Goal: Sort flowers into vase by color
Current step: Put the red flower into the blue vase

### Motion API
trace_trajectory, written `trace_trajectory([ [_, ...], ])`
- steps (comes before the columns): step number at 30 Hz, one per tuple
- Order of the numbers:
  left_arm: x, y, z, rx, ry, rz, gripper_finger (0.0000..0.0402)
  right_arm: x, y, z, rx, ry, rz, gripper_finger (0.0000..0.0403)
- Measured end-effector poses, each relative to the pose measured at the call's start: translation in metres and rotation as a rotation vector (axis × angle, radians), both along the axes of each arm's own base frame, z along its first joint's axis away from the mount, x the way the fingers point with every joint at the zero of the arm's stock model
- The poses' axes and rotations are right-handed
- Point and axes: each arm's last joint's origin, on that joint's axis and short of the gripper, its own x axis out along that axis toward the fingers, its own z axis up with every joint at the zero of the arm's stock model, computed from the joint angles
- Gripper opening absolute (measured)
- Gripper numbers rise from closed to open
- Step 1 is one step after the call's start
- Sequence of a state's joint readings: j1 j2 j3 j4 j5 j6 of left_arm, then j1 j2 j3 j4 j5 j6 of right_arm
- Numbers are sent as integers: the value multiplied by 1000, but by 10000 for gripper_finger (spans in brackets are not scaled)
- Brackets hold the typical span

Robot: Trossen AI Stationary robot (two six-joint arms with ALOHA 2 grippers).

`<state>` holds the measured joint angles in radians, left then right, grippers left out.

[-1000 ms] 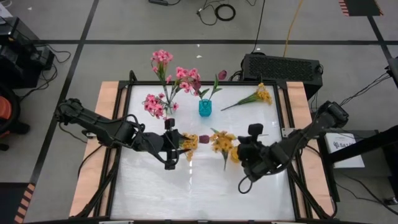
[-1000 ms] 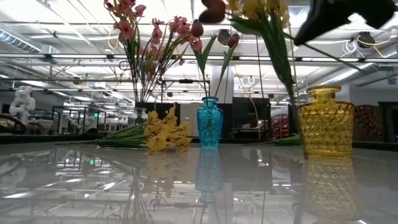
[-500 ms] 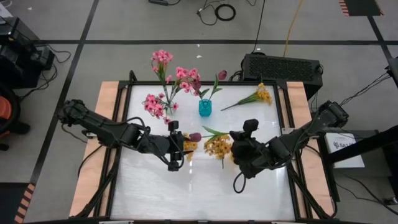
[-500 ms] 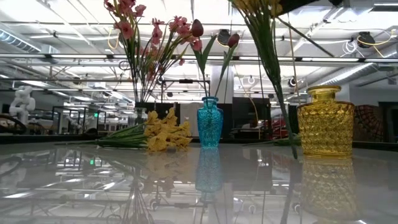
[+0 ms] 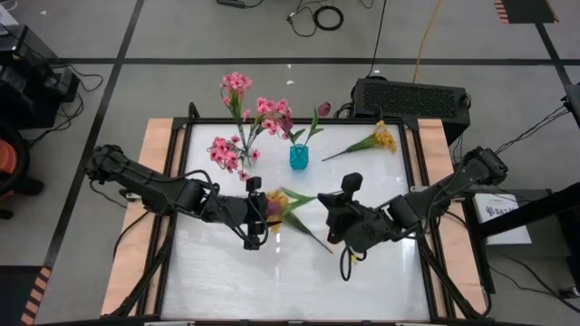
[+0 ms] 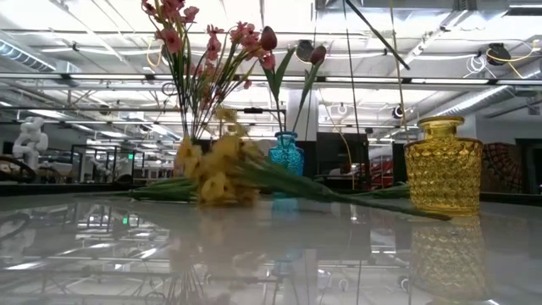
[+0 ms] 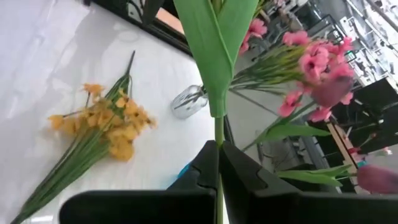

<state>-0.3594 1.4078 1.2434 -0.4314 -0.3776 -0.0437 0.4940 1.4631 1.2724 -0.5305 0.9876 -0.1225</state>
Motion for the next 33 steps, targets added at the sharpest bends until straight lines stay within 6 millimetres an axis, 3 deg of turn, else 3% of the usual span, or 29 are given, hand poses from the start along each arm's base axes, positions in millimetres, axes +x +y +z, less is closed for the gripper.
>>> trace_trajectory([
  [5, 0, 0, 0, 1, -2, 0, 187, 0, -1, 12, 35, -84, 10, 0],
  [12, 7, 6, 1, -1, -35, 40, 187, -20, -13, 71, 200, -356, 245, 0],
  [15, 15, 7, 5, -31, -118, 52, 187, -30, -24, 83, 278, -487, 370, 0],
  [26, 46, 2, 6, -6, -334, 57, 187, -37, -54, 31, 435, -939, 536, 0],
  [33, 60, 9, -2, 48, -370, 134, 187, -35, -57, 26, 515, -962, 610, 0],
])
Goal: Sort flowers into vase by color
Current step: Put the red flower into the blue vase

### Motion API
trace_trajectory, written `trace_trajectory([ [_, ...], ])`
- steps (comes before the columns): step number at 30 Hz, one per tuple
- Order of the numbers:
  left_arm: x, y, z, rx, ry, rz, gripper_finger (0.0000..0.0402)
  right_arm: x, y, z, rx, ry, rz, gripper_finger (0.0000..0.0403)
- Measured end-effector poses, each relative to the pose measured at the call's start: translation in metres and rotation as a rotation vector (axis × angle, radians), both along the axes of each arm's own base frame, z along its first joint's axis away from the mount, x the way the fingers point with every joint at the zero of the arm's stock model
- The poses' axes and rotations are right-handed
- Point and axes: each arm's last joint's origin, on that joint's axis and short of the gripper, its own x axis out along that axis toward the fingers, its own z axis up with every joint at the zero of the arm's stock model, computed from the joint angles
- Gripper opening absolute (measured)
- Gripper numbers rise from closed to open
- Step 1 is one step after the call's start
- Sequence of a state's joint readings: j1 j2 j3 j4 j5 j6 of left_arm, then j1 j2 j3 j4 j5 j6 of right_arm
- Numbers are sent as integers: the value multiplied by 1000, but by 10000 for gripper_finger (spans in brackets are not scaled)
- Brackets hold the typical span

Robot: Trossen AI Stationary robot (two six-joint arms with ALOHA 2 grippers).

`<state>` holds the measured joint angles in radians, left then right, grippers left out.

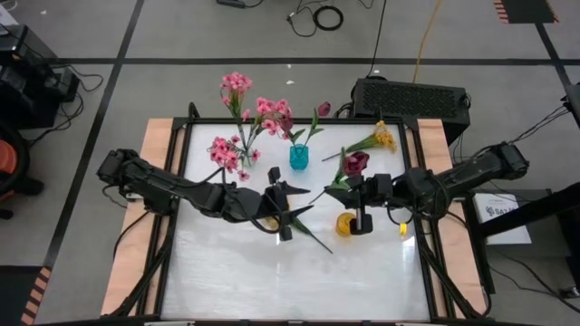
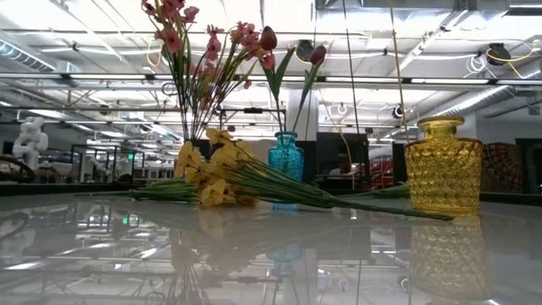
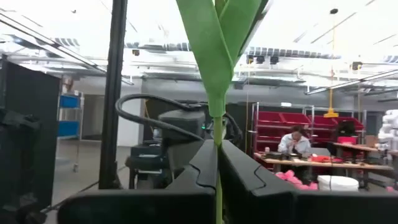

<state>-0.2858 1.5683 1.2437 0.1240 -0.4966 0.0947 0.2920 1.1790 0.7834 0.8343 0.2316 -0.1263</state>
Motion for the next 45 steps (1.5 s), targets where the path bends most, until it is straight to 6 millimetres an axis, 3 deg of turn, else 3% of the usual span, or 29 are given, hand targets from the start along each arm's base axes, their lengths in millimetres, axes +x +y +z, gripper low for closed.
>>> trace_trajectory([
  [12, 12, 3, -11, -19, 9, -72, 175, 11, -1, -7, -31, -22, -30, 0],
  [16, 14, 4, -13, 4, 11, -75, 133, 12, -1, -8, -43, -16, -37, 0],
  [23, 12, 5, -11, 23, 16, -77, 22, 11, -2, -6, -44, -22, -38, 0],
  [28, 8, 6, -11, 35, 49, -60, 11, 12, -2, -8, -45, -2, -44, 4],
  [39, -1, 11, -16, 58, 174, -44, 5, 13, -1, -9, -43, 39, -37, 128],
  [45, -1, 13, -17, 46, 179, -33, 5, 9, -2, -3, -53, 15, -44, 153],
])
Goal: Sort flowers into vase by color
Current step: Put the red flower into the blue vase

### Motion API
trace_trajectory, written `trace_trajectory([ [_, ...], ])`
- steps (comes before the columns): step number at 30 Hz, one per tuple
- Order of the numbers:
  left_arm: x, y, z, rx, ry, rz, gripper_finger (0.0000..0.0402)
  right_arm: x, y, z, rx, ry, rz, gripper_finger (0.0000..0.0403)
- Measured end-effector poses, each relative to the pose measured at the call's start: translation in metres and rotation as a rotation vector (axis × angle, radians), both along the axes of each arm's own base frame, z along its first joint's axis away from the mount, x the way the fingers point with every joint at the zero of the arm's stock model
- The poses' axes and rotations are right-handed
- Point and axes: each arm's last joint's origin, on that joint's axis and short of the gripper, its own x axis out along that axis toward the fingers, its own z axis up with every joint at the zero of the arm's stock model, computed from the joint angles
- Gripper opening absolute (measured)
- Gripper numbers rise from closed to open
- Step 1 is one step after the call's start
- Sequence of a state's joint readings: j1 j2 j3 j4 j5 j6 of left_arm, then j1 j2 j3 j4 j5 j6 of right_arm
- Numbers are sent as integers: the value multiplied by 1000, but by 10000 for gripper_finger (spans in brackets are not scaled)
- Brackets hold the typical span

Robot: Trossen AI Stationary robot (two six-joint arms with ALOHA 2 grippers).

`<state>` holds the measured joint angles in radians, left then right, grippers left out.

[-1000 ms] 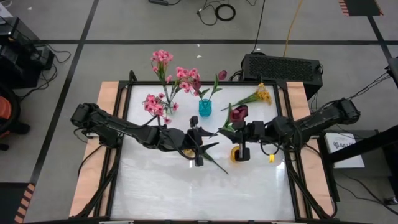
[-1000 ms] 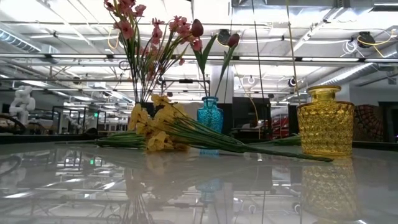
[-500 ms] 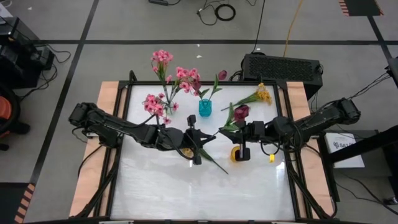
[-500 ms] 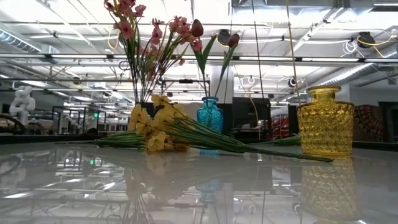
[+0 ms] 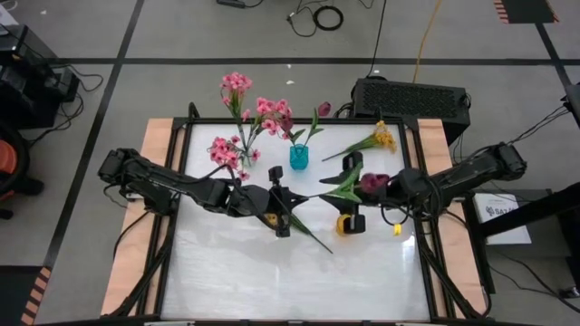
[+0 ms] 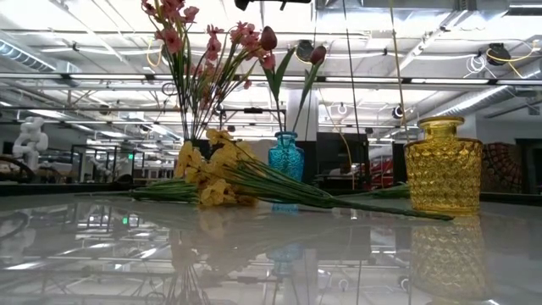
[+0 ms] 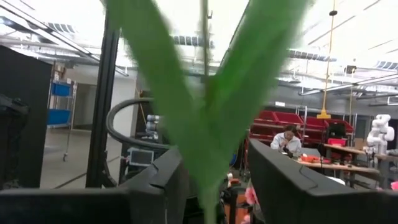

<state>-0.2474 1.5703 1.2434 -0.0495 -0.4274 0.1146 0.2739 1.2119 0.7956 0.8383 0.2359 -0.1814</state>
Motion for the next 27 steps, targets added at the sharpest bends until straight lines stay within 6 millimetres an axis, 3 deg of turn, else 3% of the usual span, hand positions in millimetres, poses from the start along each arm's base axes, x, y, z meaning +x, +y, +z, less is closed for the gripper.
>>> trace_trajectory([
  [13, 1, 0, 2, -3, -25, -1, 4, -6, 1, 2, -34, 46, 3, 94],
  [27, -2, 0, 6, -7, -39, -1, 4, -6, 1, 0, -82, 65, -13, 91],
])
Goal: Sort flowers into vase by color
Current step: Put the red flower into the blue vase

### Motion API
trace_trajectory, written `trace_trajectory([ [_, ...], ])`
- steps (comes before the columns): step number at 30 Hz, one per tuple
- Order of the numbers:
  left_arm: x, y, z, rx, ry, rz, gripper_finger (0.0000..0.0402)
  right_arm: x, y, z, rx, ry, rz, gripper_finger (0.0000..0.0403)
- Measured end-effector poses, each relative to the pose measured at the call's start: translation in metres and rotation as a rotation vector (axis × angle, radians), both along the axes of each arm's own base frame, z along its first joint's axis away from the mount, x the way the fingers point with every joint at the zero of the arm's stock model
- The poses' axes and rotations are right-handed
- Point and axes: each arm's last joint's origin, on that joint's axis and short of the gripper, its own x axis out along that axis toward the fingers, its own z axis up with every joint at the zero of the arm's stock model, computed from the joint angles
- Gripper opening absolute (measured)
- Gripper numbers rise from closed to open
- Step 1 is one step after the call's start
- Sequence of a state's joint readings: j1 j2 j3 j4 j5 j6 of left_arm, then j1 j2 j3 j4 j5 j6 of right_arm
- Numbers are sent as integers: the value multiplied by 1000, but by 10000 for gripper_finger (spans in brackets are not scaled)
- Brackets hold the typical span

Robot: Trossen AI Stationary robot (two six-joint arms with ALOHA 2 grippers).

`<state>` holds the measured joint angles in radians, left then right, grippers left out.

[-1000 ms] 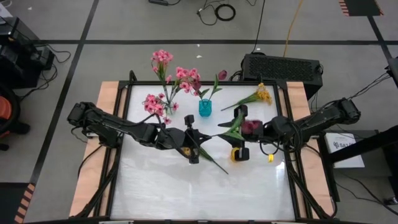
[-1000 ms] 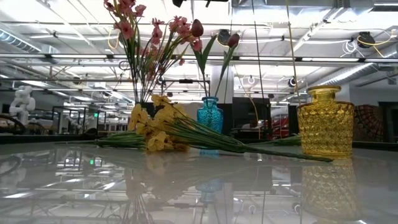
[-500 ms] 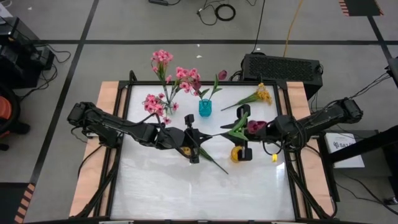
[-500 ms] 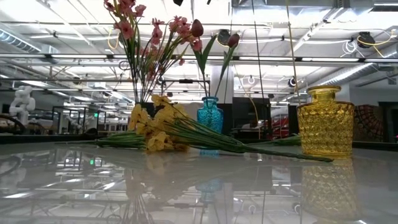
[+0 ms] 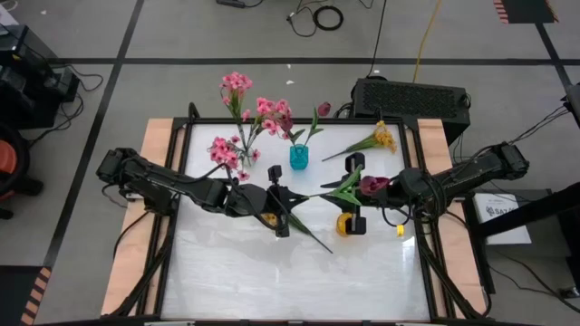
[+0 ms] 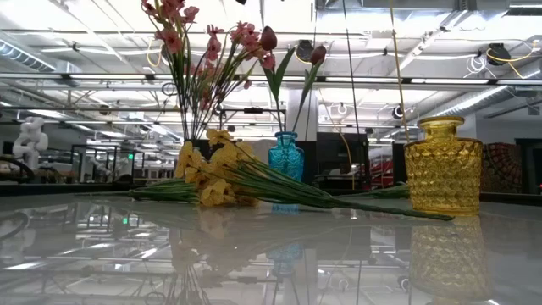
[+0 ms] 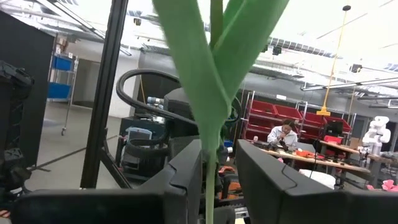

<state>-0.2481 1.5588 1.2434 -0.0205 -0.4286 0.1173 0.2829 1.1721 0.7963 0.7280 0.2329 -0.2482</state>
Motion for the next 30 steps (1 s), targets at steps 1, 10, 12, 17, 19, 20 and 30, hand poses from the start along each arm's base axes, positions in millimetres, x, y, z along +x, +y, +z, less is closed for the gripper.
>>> trace_trajectory([
  [1, 0, 0, 0, 0, 1, 0, 4, 0, 0, 0, -1, 0, 0, 91],
  [10, -2, 0, 2, -1, 7, 0, 4, -1, 0, 2, -4, -12, -3, 70],
  [12, -2, 0, 2, -2, 5, 0, 4, -2, 0, 2, -4, -12, -2, 45],
  [17, -3, 2, 2, 11, -1, 48, 14, -2, 0, 2, -1, -12, -2, 9],
  [19, -3, 1, 1, 0, 2, 71, 25, -2, 0, 2, 0, -12, -1, 9],
  [20, -4, 2, 0, -19, 8, 82, 32, -2, 0, 2, 0, -12, -2, 7],
  [30, -24, 1, -7, -67, 182, 101, 190, -2, -14, 4, -28, -5, -63, 2],
])
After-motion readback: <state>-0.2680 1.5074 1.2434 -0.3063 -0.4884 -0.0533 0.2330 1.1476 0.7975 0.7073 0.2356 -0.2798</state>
